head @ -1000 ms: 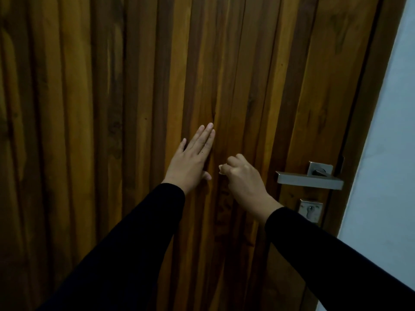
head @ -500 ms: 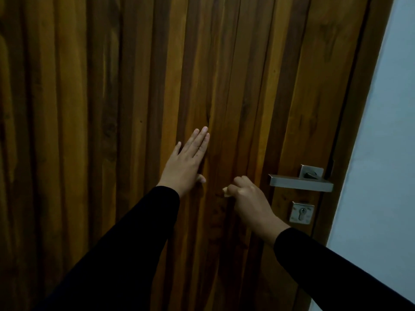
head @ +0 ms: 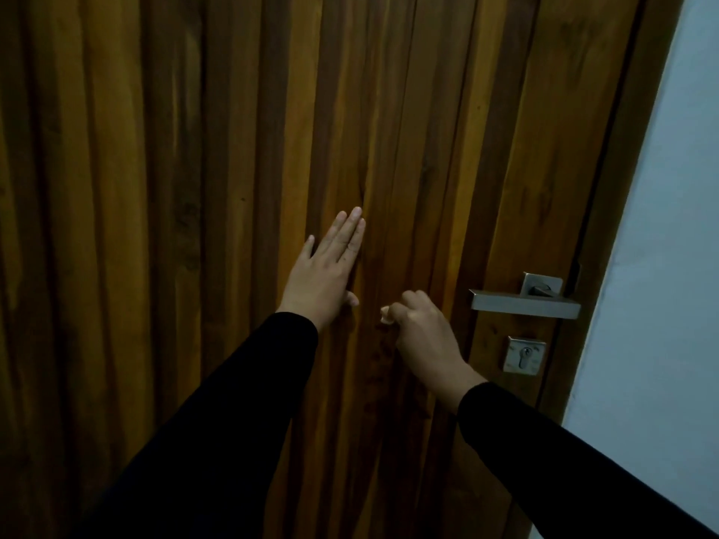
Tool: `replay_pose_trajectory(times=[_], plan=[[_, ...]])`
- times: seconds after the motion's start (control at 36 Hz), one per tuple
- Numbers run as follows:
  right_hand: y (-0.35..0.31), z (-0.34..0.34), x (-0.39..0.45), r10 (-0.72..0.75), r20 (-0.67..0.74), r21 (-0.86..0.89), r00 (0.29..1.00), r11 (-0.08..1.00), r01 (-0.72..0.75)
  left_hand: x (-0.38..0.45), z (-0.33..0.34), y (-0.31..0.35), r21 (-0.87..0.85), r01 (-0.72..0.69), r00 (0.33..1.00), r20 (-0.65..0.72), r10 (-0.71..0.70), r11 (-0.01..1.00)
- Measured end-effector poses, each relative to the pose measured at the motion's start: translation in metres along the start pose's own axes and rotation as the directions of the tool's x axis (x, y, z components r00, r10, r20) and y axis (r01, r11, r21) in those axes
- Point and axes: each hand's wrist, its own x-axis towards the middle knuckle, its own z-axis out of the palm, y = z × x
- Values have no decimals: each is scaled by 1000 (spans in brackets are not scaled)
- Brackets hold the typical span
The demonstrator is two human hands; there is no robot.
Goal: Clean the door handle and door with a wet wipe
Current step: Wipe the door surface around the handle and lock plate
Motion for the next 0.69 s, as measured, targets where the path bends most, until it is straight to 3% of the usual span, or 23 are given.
replay_pose_trajectory(times=[0.17,0.39,0.53,0.69], plan=[[-6,3,-9,168,-44,68,985,984,-164,0,2,0,-4,10,1000,-11,-10,1000],[-10,-5,-9,405,-47,505,913,798,-328,0,3,0,-11,5,1000,-28,-5,1000],[-9,-7,-8,461,-39,577,887,735,-356,1,5,-1,-23,7,1000,-26,-7,1000],[-8,-11,-14,409,-127,520,904,803,-290,2,5,2,-22,28,999,-19,-28,999]])
